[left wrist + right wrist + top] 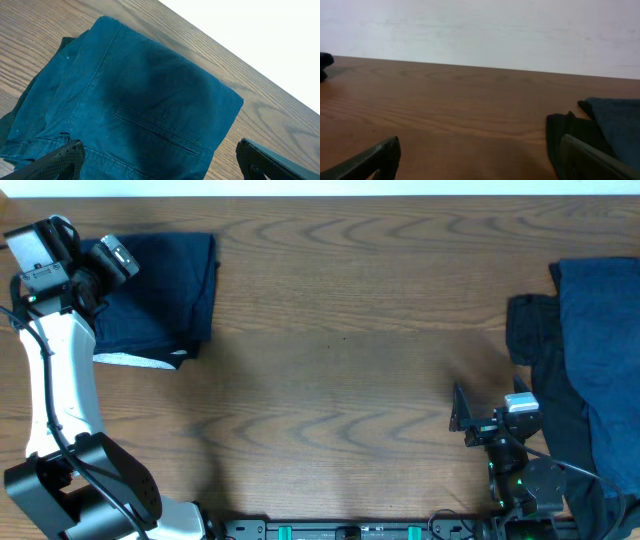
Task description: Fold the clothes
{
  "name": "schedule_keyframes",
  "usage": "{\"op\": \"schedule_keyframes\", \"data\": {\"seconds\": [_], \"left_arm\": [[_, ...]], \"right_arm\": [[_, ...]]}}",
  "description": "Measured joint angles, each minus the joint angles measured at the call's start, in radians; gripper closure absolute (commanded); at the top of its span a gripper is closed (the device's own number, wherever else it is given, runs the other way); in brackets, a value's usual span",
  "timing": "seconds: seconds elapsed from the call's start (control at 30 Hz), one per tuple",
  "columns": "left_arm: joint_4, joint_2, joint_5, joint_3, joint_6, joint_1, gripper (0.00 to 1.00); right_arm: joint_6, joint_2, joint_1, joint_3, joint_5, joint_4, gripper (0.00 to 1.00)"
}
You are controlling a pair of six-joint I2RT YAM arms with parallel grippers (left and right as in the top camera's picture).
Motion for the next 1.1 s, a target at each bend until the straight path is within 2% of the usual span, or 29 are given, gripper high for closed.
{"op": "schedule_keyframes", "data": {"seconds": [1.1], "left_arm": [[0.000,0.000,0.000,0.000,0.000,0.000,0.02]], "right_arm": [[0.000,0.000,0.000,0.000,0.012,-0.002,0.01]]}}
